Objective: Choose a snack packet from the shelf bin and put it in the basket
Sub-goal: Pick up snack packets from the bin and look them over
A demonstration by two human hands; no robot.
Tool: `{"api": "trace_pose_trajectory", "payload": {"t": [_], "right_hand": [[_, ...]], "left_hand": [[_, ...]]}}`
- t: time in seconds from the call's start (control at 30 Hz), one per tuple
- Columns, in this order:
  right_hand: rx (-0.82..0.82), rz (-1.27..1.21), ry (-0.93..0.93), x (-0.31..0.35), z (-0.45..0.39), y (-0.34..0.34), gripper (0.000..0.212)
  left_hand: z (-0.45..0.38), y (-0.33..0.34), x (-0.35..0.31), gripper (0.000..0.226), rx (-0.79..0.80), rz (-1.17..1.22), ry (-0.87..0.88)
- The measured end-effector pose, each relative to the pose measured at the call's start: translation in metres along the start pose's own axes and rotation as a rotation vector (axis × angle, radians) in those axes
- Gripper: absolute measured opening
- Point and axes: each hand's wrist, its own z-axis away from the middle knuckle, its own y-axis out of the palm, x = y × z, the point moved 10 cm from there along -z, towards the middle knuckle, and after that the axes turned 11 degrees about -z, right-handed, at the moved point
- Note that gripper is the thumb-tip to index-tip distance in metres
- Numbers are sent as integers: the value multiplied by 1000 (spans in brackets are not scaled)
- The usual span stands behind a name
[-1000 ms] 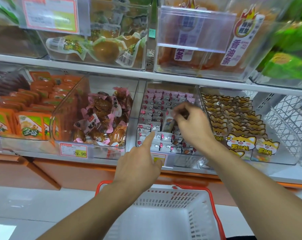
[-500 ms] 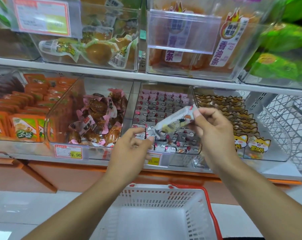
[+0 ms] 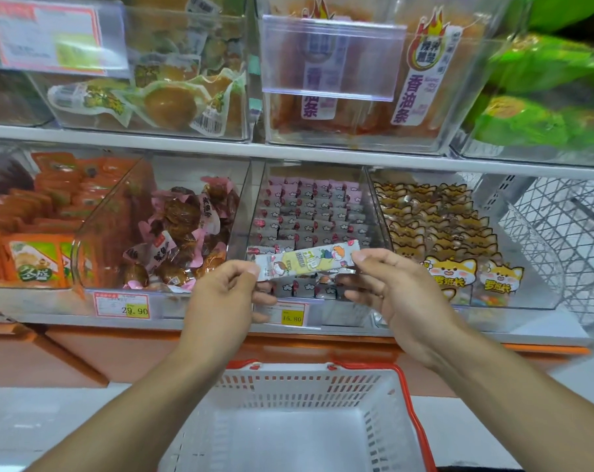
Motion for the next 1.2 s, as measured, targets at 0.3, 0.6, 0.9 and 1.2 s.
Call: {"api": "trace_pose_trajectory", "payload": {"t": [0.3,0.6,0.9,1.2], "right_hand": [[-13,45,31,-6,-6,-9,9],[277,494,-268,18,7,20,66],[255,566,-372,22,8,25,48],[224,359,-187,9,1,17,30]], "left_hand": [[3,11,-10,22,54,89,45],[3,14,-8,25,73,208,19],[4,12,-11,14,63,141,50],[13,15,-32,30,143,102,142]]}}
